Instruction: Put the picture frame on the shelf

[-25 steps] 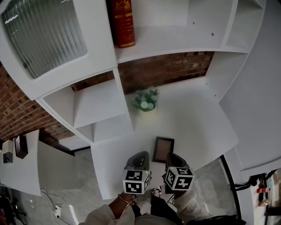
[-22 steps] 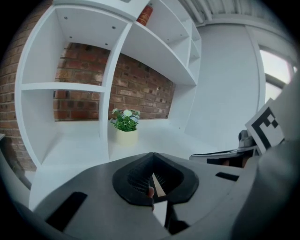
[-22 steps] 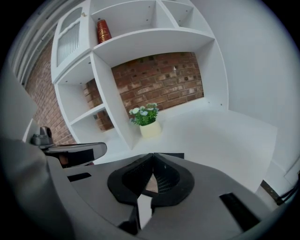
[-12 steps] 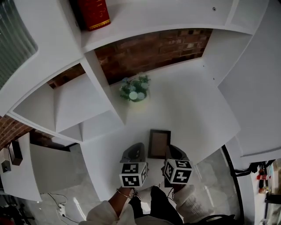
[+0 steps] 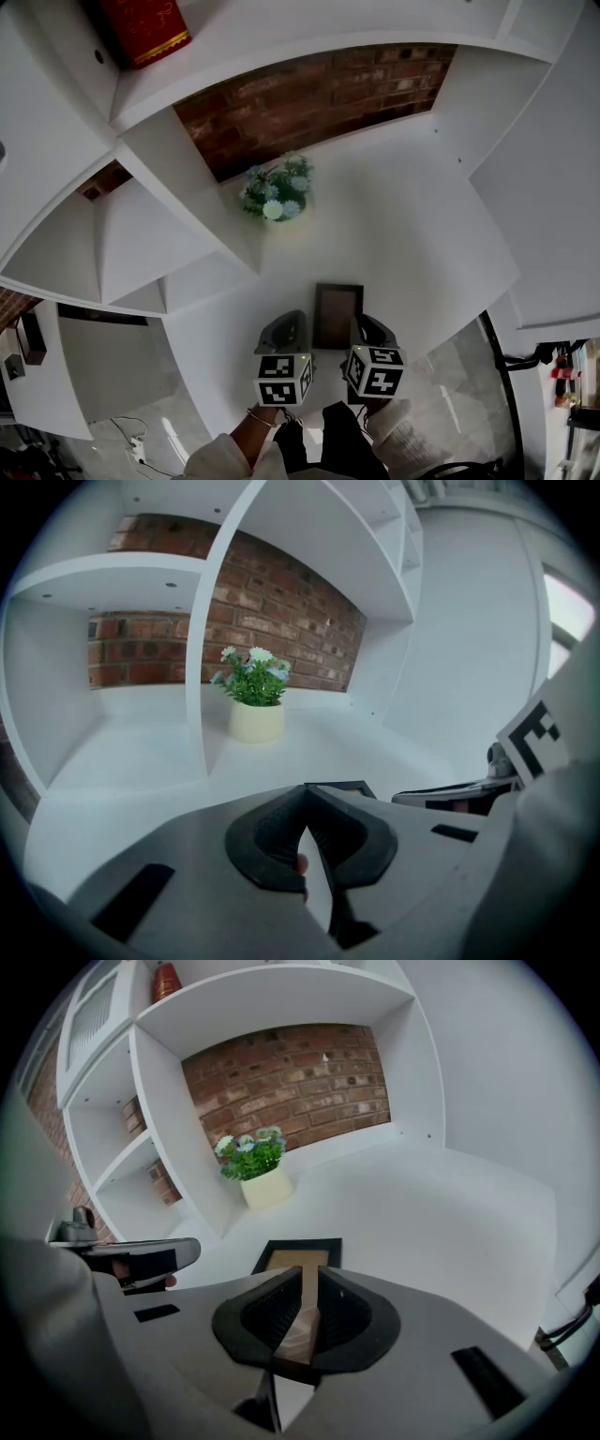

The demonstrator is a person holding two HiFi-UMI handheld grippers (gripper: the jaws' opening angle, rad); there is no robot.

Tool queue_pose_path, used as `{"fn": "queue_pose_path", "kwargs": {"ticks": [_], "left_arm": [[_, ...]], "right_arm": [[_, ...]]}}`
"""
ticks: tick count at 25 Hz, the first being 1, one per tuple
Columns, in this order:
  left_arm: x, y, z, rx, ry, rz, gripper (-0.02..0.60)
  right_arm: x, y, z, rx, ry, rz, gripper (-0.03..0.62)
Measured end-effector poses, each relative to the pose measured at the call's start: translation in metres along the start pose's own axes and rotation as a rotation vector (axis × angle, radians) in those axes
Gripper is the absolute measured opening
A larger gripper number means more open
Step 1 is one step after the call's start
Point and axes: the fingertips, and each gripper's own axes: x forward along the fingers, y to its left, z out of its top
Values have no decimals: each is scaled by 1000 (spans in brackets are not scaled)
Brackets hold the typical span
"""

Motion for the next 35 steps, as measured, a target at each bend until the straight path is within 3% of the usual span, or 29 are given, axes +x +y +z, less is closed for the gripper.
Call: {"fn": "queue_pose_path", "kwargs": {"ticks": [8, 10, 17, 35], "left_arm": [[10, 5, -7, -7, 21, 3, 5], [12, 6, -7, -7, 23, 3, 5], [16, 9, -9, -13, 30, 8, 5], [20, 7, -25, -32, 50, 10, 5]], "right_arm": [[11, -11, -2, 5, 20, -16, 32], [13, -12, -4, 5, 32, -17, 63], [21, -14, -13, 8, 81, -11, 83], [34, -19, -24, 52, 157, 5, 84]]}}
